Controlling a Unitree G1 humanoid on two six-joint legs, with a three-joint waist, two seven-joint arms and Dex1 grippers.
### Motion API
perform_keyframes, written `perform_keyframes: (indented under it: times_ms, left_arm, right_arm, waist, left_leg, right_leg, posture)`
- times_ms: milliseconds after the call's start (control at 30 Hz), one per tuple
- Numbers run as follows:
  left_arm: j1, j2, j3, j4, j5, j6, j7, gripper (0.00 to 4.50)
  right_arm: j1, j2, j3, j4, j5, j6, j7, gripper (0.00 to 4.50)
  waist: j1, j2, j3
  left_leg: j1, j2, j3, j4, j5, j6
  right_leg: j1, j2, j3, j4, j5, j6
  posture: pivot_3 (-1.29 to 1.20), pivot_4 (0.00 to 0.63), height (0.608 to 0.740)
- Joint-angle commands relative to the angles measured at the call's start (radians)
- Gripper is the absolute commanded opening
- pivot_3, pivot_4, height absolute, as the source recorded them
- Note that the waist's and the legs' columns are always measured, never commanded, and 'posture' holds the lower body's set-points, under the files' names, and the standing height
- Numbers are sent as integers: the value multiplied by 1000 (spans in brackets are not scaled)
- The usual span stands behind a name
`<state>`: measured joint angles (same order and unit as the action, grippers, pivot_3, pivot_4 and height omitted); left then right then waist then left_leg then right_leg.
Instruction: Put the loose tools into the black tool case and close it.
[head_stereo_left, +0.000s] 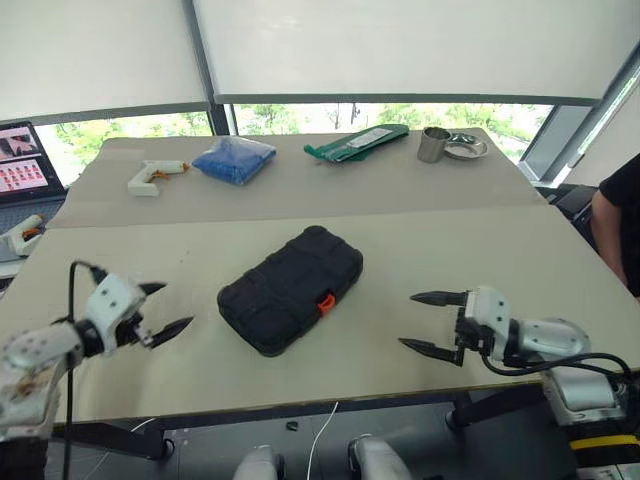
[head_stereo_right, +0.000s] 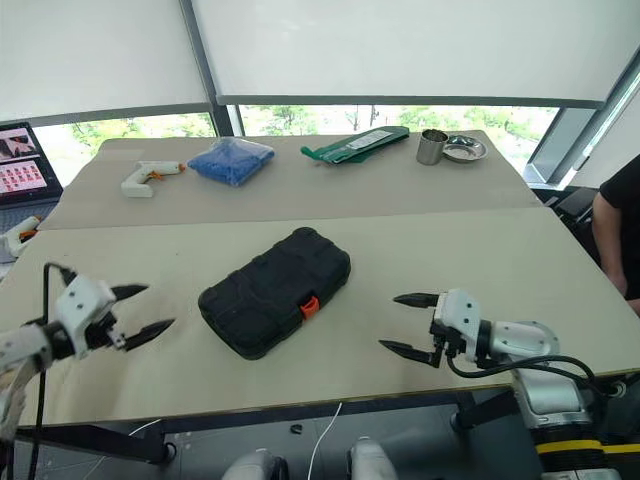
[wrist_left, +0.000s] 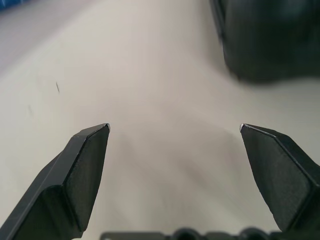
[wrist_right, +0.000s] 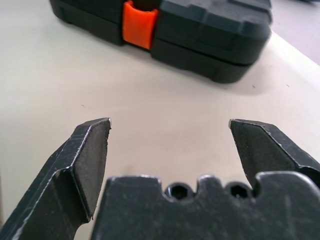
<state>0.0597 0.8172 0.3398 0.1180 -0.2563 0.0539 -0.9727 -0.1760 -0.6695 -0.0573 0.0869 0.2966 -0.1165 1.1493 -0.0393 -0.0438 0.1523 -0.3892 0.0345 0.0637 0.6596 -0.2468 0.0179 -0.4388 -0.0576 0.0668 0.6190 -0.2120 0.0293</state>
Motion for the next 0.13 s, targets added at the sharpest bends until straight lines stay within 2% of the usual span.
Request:
perform_keyframes:
  times_ms: [33, 133]
  left_arm:
    - [30, -19, 48, -7, -9, -72, 30, 4500]
    - [41, -45, 48, -6, -12, -111, 49, 4500]
  right_arm:
    - [-20, 8, -18, 43, -4, -108, 4, 4465]
    - [-24, 19, -14, 94, -22, -153, -14, 4465]
  waist:
    - [6, -1, 0]
    - [16, -1, 0]
  left_leg:
    - [0, 0, 0, 0, 0, 0]
    - [-1, 0, 1, 0, 0, 0]
  right_leg:
    - [0, -1, 0, 0, 1, -1]
    - [0, -2, -1, -2, 3, -4]
  posture:
    - [0, 150, 740]
    - [0, 150, 740]
